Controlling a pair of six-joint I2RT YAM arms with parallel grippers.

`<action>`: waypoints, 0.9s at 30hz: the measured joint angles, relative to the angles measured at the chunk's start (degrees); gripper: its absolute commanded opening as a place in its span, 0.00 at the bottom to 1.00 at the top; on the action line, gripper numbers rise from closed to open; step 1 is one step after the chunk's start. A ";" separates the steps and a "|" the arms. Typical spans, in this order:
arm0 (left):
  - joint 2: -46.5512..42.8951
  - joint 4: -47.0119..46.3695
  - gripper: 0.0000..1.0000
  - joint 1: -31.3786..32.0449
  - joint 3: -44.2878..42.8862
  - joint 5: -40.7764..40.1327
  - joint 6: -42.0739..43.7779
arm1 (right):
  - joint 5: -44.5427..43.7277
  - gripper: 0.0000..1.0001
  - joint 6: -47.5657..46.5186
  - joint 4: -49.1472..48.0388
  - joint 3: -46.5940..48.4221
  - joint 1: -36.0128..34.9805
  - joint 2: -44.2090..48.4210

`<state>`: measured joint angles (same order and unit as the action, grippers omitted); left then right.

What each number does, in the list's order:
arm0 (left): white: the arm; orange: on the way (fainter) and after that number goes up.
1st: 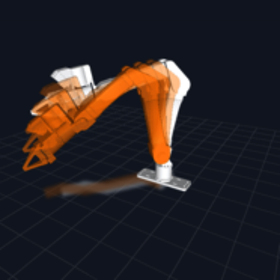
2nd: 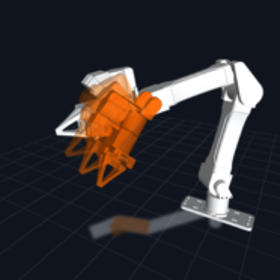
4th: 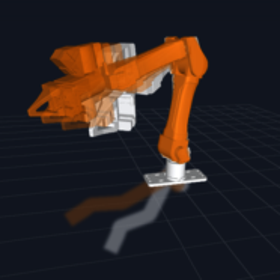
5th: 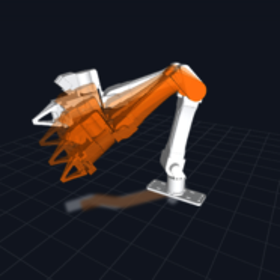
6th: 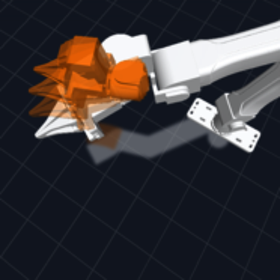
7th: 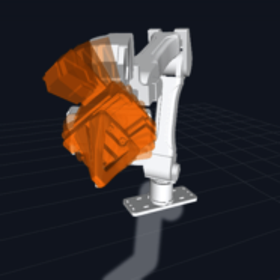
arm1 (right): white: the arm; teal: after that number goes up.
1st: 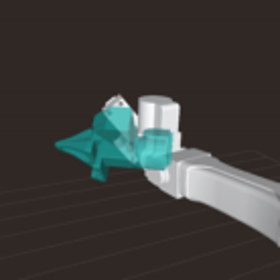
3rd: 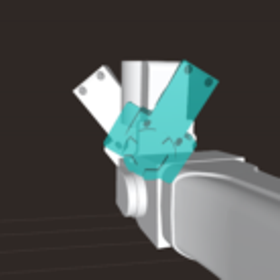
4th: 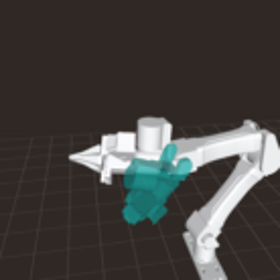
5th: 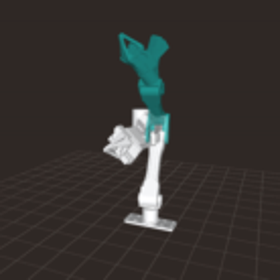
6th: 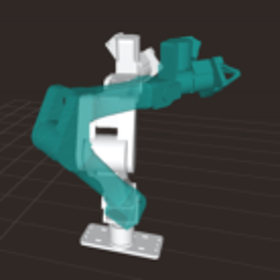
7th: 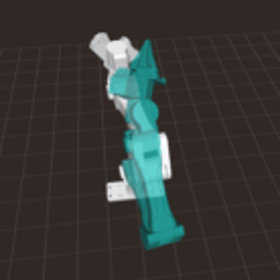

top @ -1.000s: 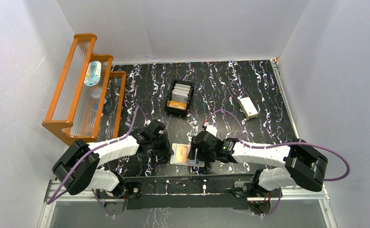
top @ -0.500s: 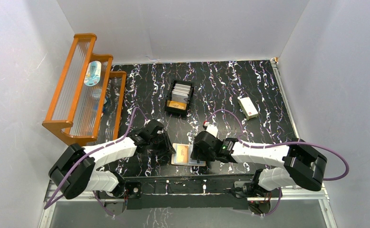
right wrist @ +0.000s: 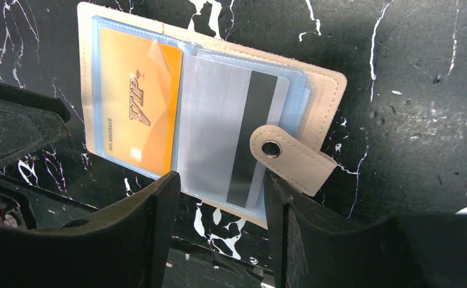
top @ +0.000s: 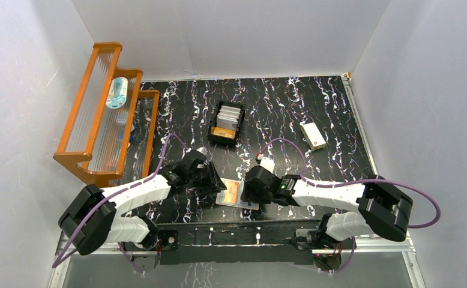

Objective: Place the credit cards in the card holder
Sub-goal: Turn over the card slot in the card holder.

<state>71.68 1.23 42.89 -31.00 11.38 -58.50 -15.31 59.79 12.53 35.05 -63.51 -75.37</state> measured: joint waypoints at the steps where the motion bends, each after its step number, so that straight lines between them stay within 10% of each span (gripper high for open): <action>1: -0.15 0.66 0.35 0.02 0.00 -0.39 -0.02 | 0.02 0.62 -0.02 -0.07 -0.02 0.00 0.00; 27: 4.04 -7.04 0.40 0.02 0.44 1.16 3.30 | 0.07 0.62 -0.44 -0.87 -0.07 0.00 -0.26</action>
<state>75.72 -5.80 42.92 -30.57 12.53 -55.20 -15.25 59.35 11.66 34.98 -63.51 -75.64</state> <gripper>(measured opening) 0.403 0.617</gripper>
